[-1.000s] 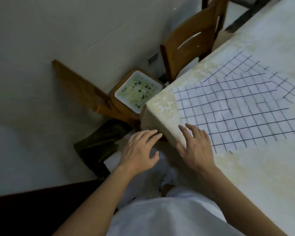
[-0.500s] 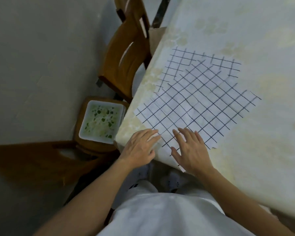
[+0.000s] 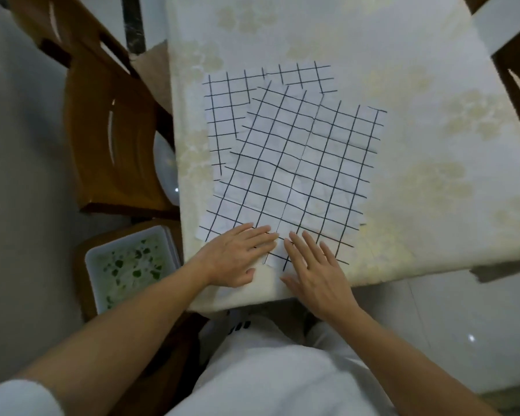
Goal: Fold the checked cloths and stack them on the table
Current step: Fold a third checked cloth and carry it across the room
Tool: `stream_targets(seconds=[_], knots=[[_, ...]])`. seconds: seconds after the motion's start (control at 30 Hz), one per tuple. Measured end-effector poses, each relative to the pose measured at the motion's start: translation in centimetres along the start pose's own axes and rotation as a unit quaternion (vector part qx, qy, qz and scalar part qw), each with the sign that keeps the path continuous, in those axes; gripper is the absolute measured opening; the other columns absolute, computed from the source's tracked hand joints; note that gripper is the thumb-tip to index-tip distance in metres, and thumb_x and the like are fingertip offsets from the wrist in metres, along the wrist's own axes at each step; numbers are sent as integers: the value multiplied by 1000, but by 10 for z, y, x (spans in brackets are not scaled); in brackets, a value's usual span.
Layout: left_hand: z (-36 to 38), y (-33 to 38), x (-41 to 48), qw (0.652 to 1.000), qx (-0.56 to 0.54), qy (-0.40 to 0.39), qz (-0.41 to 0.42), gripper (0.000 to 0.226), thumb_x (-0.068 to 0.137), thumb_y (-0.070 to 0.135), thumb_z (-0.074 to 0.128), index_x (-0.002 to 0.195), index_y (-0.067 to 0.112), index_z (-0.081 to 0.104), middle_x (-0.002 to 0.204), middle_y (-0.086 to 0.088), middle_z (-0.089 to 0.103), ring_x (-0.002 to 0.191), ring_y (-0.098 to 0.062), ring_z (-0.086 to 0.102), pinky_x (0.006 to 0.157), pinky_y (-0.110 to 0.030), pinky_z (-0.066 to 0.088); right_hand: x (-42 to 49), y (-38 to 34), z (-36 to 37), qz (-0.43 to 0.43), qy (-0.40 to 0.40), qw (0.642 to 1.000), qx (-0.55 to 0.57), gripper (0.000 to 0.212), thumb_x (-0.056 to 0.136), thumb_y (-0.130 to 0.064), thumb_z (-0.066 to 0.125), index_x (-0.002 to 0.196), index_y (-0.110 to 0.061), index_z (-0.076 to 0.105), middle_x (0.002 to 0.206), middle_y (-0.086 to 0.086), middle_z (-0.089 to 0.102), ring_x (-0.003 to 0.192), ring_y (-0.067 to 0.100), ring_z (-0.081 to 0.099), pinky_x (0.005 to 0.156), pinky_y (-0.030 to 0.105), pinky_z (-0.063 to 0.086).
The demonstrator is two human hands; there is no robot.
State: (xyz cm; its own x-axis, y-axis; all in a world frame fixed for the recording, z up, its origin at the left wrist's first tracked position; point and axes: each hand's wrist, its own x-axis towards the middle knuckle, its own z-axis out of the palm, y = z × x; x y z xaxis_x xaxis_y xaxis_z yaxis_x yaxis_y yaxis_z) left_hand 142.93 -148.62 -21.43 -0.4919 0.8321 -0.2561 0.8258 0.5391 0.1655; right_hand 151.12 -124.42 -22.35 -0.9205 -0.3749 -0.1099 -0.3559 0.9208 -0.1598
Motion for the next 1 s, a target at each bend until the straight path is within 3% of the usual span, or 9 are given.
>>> stream_targets(seconds=[0.2,0.47,0.73,0.87,1.0], knots=[[20,-22,4,996,32,37,74,66,96,40,48,154,10,33,161,-9,30,150,-25,27,120,-44,29,-1,-10,27,31,3,999,-8,66,102,-50,44,155,-13,32,165,6,22,152,28,22,116,52,31],[31,-33,6,985,63,98,127,56,99,18,56,150,5,39,158,-14,36,146,-29,34,115,-46,37,-2,-10,36,37,44,998,-22,61,104,-50,43,153,-14,38,161,7,33,148,28,31,114,51,35],[24,-31,5,986,-43,131,98,64,84,-1,74,142,1,50,148,-16,50,137,-29,49,114,-40,38,2,-18,36,60,71,996,-6,58,104,-49,44,151,-13,42,160,7,35,147,27,33,114,52,35],[21,-16,-2,985,-79,144,59,68,77,-4,80,140,-1,52,144,-17,53,133,-29,53,111,-40,41,-9,-10,34,36,88,995,6,49,103,-22,43,151,-14,42,160,7,35,147,29,33,114,50,36],[21,-7,-20,983,-80,154,52,69,78,-4,78,141,0,51,146,-17,52,134,-28,51,110,-43,44,-30,4,27,26,70,997,16,75,82,-1,61,153,-17,40,161,5,34,149,29,29,115,50,35]])
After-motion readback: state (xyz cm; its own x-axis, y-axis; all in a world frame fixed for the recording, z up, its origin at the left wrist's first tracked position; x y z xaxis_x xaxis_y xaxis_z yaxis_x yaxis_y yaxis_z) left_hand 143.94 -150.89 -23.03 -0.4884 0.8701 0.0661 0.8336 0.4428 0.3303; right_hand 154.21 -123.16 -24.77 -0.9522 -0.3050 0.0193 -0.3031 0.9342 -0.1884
